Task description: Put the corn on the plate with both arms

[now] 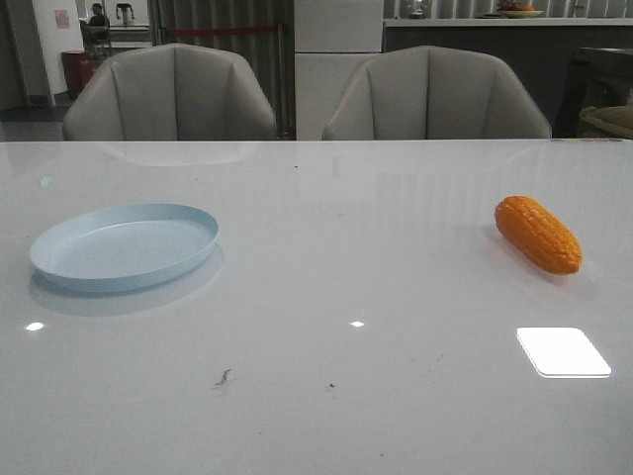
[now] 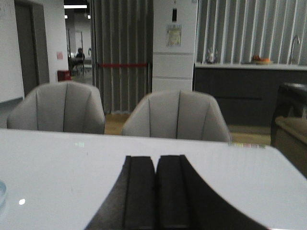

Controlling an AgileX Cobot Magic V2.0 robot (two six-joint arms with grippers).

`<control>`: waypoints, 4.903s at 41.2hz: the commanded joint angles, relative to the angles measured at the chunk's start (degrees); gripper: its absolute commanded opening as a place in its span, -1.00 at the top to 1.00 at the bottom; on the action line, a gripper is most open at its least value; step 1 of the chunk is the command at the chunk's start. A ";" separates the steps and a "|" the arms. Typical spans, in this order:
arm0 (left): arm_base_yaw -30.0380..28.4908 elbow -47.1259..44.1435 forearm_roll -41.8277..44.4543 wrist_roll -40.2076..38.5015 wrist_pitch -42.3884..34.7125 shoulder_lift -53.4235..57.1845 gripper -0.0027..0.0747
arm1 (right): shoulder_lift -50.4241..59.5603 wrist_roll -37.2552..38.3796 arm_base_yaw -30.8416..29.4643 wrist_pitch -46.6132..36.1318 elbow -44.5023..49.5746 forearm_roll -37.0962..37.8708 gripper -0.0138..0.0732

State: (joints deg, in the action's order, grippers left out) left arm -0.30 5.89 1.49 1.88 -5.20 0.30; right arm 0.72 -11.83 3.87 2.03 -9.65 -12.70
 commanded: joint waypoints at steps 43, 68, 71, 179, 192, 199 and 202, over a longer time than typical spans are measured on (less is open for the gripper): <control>-0.06 29.97 2.25 -0.37 6.30 -54.23 0.68 | -56.46 -0.36 -0.06 -2.03 -27.45 -0.29 0.60; -0.06 29.97 2.25 -0.37 4.07 -58.54 -0.46 | -60.73 -0.36 -0.06 2.09 -27.45 -0.29 -0.41; -0.06 29.97 2.25 -0.37 3.78 -58.54 -0.43 | -60.73 -0.36 -0.06 2.09 -27.45 -0.29 -0.41; -0.06 111.15 -20.09 7.21 73.08 -124.40 0.68 | -60.73 -0.36 -0.06 4.93 -27.52 -0.59 -0.41; 5.62 121.33 -26.71 7.21 76.60 -124.51 0.68 | -60.79 -0.36 -0.06 4.92 -27.52 -0.59 -0.41; 11.91 121.33 -26.71 7.21 74.87 -125.00 0.68 | -60.79 -0.36 -0.06 4.92 -27.52 -0.59 -0.41; 14.24 121.33 -26.71 6.90 73.19 -125.71 0.68 | -60.79 -0.36 -0.06 4.92 -27.52 -0.59 -0.41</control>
State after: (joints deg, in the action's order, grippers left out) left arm 11.28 125.32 -22.45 9.57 70.40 -128.15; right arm -60.76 -11.83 3.87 10.62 -34.96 -12.80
